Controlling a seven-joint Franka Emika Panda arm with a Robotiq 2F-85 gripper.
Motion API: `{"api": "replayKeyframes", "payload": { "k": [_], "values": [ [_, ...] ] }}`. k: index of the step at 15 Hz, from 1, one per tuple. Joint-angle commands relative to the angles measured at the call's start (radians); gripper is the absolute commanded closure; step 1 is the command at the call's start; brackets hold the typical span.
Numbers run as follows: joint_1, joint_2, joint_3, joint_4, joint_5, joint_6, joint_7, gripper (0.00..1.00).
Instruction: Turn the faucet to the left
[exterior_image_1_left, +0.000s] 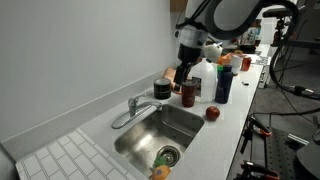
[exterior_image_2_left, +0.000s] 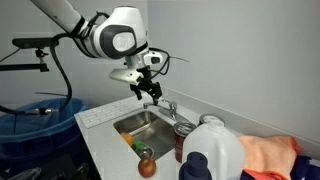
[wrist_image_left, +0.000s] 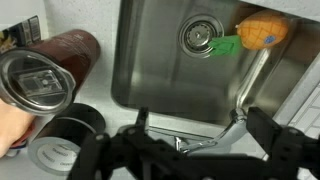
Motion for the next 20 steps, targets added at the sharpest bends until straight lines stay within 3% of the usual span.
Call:
{"api": "replayKeyframes", "payload": {
  "k": [1, 5, 12, 17, 20],
  "values": [
    [0.009, 0.154, -0.012, 0.133, -0.001, -0.008, -0.065, 0.0],
    [0.003, 0.265, -0.005, 0.218, 0.013, 0.011, -0.139, 0.0],
    [0.002, 0.242, -0.002, 0.187, 0.0, 0.001, -0.098, 0.0],
    [-0.007, 0.317, -0.056, 0.216, -0.214, 0.034, -0.001, 0.0],
    [0.0, 0.362, -0.075, 0.252, -0.274, 0.045, 0.017, 0.0]
  ]
}}
